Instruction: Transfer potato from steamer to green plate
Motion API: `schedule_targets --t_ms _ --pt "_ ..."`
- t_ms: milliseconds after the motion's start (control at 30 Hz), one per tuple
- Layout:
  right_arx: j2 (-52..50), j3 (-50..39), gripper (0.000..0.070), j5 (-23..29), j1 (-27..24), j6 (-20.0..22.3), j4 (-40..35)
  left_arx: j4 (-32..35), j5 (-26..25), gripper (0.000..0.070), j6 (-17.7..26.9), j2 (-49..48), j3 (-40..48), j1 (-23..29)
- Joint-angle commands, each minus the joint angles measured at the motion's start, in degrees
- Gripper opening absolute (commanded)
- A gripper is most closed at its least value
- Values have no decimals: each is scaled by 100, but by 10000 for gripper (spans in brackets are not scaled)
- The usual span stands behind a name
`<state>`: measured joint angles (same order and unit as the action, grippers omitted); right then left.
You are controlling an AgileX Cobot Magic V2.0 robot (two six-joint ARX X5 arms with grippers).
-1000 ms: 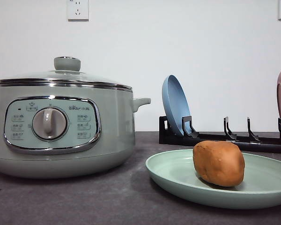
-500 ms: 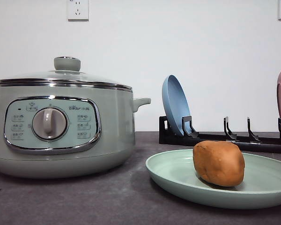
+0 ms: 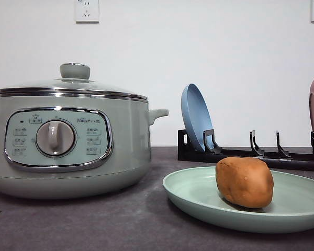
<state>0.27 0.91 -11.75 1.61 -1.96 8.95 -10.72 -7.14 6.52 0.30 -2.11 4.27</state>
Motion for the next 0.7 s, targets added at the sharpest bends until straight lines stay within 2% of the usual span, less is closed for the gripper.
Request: schedule_targets --t_ms 0,667 --pt "-7 -20 6 15 9 -59 4 -101 11 5 -13 -11 68 16" --pt "-7 -20 6 15 9 -60 4 -101 11 5 -13 -11 68 17"
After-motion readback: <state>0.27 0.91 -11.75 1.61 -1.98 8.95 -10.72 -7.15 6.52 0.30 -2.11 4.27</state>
